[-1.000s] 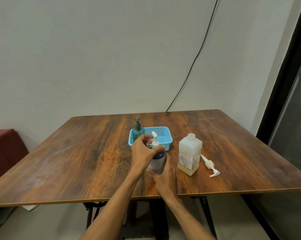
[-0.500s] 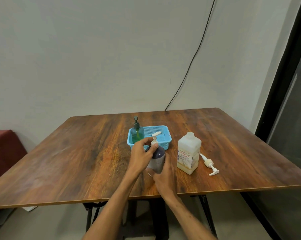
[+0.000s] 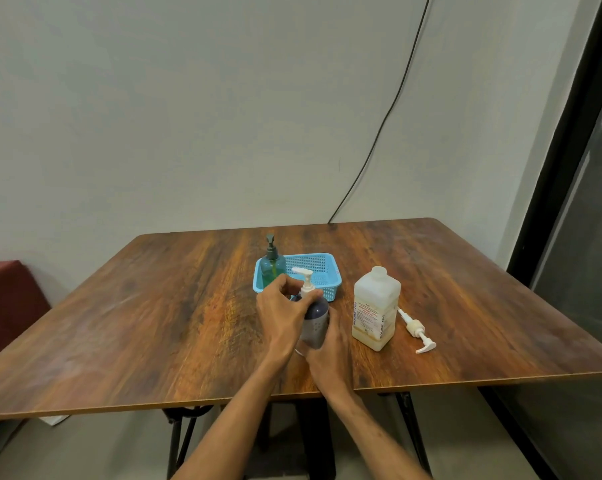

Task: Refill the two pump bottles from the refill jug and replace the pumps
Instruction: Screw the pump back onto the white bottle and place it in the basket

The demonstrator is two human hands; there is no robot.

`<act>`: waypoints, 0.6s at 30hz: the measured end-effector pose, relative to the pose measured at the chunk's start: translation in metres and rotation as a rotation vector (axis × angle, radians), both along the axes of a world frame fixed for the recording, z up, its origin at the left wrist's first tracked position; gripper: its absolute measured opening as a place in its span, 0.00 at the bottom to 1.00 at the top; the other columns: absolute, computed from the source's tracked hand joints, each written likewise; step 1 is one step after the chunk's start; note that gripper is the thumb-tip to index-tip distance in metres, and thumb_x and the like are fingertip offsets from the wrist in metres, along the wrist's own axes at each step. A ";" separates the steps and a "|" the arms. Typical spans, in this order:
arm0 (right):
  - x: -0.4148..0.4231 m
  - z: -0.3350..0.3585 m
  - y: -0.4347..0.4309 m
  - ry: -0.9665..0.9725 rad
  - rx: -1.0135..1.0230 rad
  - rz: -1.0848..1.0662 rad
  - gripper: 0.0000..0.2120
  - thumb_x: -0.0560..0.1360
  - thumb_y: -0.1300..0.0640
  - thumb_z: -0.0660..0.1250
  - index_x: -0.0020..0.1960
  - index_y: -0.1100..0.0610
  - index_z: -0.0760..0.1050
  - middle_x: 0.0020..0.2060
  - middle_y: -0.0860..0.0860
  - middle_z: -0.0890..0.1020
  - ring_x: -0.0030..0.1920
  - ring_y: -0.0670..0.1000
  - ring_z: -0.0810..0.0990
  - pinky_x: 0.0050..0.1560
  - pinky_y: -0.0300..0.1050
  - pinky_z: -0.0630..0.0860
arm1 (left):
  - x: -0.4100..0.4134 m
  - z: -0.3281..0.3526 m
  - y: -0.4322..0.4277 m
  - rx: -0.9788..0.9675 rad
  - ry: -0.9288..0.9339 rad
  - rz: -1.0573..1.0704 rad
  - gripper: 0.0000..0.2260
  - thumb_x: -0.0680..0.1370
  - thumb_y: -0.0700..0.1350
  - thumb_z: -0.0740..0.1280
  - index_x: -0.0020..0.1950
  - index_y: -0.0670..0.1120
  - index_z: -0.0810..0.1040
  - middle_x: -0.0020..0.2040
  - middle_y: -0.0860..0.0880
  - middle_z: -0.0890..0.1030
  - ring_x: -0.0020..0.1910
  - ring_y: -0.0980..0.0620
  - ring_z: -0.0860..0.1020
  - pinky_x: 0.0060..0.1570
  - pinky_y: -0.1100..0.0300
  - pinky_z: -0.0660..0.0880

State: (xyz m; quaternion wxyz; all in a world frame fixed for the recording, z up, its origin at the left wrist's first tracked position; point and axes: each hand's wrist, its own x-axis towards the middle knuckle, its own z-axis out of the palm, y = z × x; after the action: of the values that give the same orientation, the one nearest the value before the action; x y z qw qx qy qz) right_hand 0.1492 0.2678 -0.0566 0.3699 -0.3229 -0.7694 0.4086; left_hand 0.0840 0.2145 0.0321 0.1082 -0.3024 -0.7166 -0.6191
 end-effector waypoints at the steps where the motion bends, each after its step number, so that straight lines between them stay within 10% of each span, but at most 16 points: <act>1: 0.000 0.000 0.000 0.006 0.000 0.003 0.43 0.66 0.46 0.79 0.75 0.45 0.61 0.70 0.46 0.72 0.69 0.48 0.72 0.66 0.53 0.75 | -0.001 0.000 -0.001 -0.005 0.009 -0.025 0.10 0.69 0.46 0.79 0.45 0.45 0.82 0.42 0.55 0.83 0.42 0.59 0.81 0.41 0.70 0.78; 8: 0.001 0.003 0.002 -0.001 0.029 0.007 0.41 0.65 0.46 0.80 0.72 0.47 0.63 0.67 0.47 0.74 0.66 0.48 0.72 0.64 0.49 0.75 | -0.012 0.002 -0.008 -0.165 -0.019 -0.235 0.08 0.78 0.42 0.70 0.57 0.47 0.79 0.52 0.58 0.80 0.52 0.64 0.78 0.46 0.75 0.74; 13: 0.002 0.005 0.001 -0.005 0.036 0.000 0.42 0.66 0.47 0.80 0.74 0.49 0.63 0.70 0.48 0.73 0.69 0.49 0.71 0.69 0.49 0.72 | -0.015 -0.006 -0.006 -0.186 -0.045 -0.235 0.12 0.81 0.42 0.66 0.64 0.49 0.76 0.60 0.56 0.77 0.60 0.57 0.75 0.59 0.59 0.76; 18: 0.000 -0.001 0.001 -0.046 0.114 -0.057 0.40 0.68 0.44 0.77 0.75 0.48 0.62 0.72 0.47 0.71 0.73 0.49 0.69 0.72 0.52 0.70 | 0.002 0.000 0.002 -0.051 -0.069 -0.039 0.20 0.73 0.51 0.76 0.61 0.46 0.78 0.55 0.53 0.79 0.53 0.58 0.78 0.43 0.75 0.75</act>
State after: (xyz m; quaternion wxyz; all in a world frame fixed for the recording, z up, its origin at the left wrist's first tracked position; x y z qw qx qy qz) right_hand 0.1488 0.2684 -0.0572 0.3811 -0.3326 -0.7902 0.3459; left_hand 0.0860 0.2168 0.0321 0.0636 -0.2974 -0.7294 -0.6128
